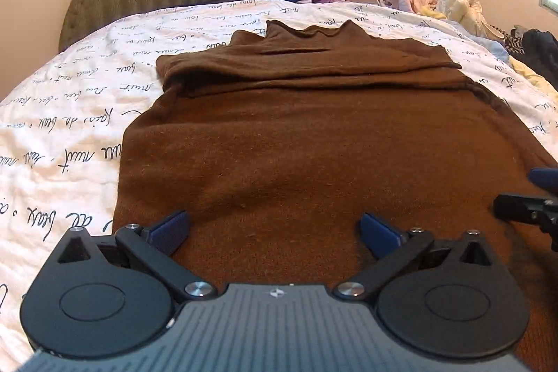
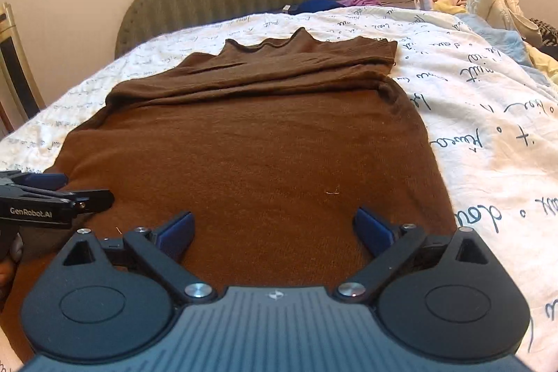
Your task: Fold small clothes
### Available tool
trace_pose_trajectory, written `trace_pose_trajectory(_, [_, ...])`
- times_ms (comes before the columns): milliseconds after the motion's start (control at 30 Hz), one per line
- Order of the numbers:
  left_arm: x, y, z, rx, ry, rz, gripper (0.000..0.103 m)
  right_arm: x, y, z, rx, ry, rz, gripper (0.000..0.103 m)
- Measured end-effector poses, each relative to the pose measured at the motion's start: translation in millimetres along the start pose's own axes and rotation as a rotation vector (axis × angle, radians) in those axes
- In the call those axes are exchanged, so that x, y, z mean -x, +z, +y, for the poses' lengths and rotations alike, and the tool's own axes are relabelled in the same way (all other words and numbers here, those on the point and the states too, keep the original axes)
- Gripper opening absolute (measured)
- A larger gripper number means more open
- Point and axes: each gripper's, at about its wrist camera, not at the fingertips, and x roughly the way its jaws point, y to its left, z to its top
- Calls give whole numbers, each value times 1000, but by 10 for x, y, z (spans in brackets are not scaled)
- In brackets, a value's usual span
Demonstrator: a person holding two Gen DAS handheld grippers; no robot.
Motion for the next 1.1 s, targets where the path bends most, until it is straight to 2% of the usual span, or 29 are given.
trace_pose_trajectory(33, [-1, 2, 4, 3, -2, -1, 103, 43, 21, 59, -2, -19, -2, 99])
trace_pose_trajectory(100, [2, -4, 2, 7, -3, -1, 103, 111, 29, 155, -6, 3, -4, 100])
trace_pose_trajectory(133, [8, -12, -2, 5, 0, -1, 103, 119, -1, 215, 16, 11, -1, 100])
trace_pose_trajectory(200, [5, -19, -5, 3, 2, 0, 103, -1, -88, 310, 93, -29, 28, 101])
trace_pose_trajectory(233, [5, -20, -7, 2, 3, 1, 103, -55, -169, 313, 116, -41, 15, 103])
trace_pose_trajectory(367, [9, -30, -4, 5, 4, 0, 103, 17, -121, 220, 38, -26, 16, 103])
trace_pose_trajectory(533, [10, -31, -11, 2, 9, 1, 103, 15, -159, 229, 54, -45, 37, 103])
trace_pose_trajectory(567, [20, -34, -12, 1, 12, 0, 103, 13, -203, 221, 59, -41, 7, 103])
trace_pose_trajectory(700, [208, -44, -19, 13, 13, 34, 102, 37, -236, 279, 72, -65, 1, 103])
trace_pose_trajectory(800, [438, -167, -39, 25, -43, 56, 102, 39, -234, 250, 59, -57, 1, 103])
trace_pose_trajectory(867, [495, -332, -92, -17, -32, 46, 103, 38, -235, 252, 61, -59, 1, 103])
trace_pose_trajectory(933, [517, -469, -100, -42, -26, -14, 103, 37, -234, 248, 58, -55, 1, 103])
trace_pose_trajectory(1000, [527, -397, -97, -21, 0, 17, 103, 38, -236, 260, 59, -54, 4, 103])
trace_pose_trajectory(1067, [665, -366, -146, -18, 18, 15, 90, 99, -227, 288, 69, -58, 19, 103])
trace_pose_trajectory(1100, [766, -382, -165, -23, -5, -4, 90, 169, -237, 298, 68, -49, 24, 103])
